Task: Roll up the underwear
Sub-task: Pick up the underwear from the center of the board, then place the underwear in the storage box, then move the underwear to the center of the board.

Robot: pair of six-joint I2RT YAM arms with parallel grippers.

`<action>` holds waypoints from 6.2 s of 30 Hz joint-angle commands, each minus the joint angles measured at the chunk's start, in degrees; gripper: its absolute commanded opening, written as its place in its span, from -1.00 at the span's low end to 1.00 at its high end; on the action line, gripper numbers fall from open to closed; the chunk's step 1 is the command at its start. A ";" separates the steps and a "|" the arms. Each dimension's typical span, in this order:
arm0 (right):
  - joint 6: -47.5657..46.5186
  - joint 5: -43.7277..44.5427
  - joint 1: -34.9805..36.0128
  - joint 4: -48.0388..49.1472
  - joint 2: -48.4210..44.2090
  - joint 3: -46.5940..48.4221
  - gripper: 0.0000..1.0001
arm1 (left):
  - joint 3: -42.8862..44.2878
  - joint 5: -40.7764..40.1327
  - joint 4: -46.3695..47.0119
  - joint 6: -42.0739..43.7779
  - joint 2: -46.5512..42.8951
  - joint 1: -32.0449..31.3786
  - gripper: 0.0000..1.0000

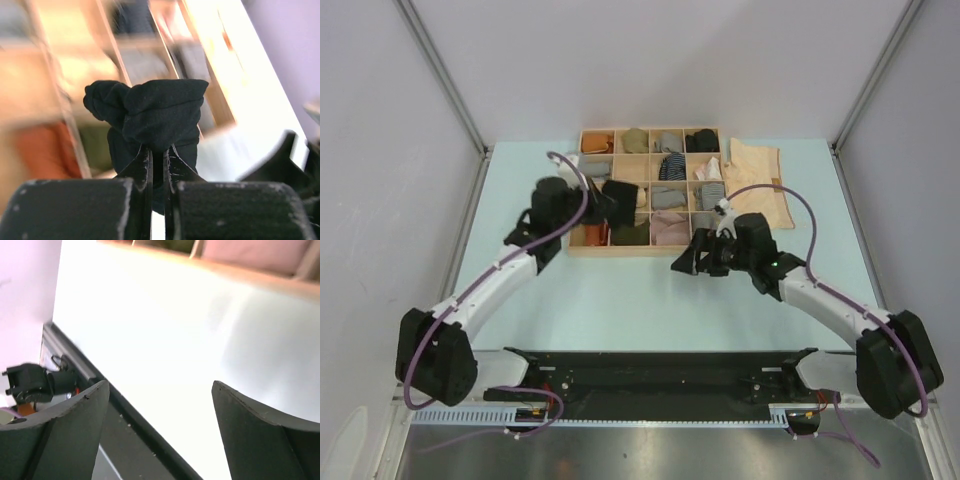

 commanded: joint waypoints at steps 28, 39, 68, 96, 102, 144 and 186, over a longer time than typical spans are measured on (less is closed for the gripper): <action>-4.34 -3.49 -6.13 -2.41 2.19 0.24 0.75 | 42.22 27.91 -11.88 10.30 45.18 18.00 -1.00; -4.60 -3.40 -6.22 -3.47 1.40 0.24 0.75 | 43.71 15.08 -20.75 15.75 48.60 19.67 -1.00; -4.52 -3.05 -6.22 -5.31 -2.46 0.33 0.75 | 49.69 -0.92 -31.66 18.39 56.34 18.53 -1.00; -6.10 2.83 -6.31 -11.20 -8.00 0.77 0.76 | 48.11 -5.76 -34.91 14.44 48.18 17.92 0.64; -6.98 6.44 -9.46 -13.57 -8.53 3.49 0.76 | 47.85 -5.76 -37.19 13.56 40.44 17.92 0.84; -7.24 23.50 -27.66 1.98 33.04 22.30 0.20 | 16.38 -4.35 -22.08 7.41 9.84 -1.68 0.86; -1.10 41.85 -4.30 -38.88 10.55 18.53 -1.00 | 0.85 -3.12 -14.52 4.25 3.09 -14.60 0.85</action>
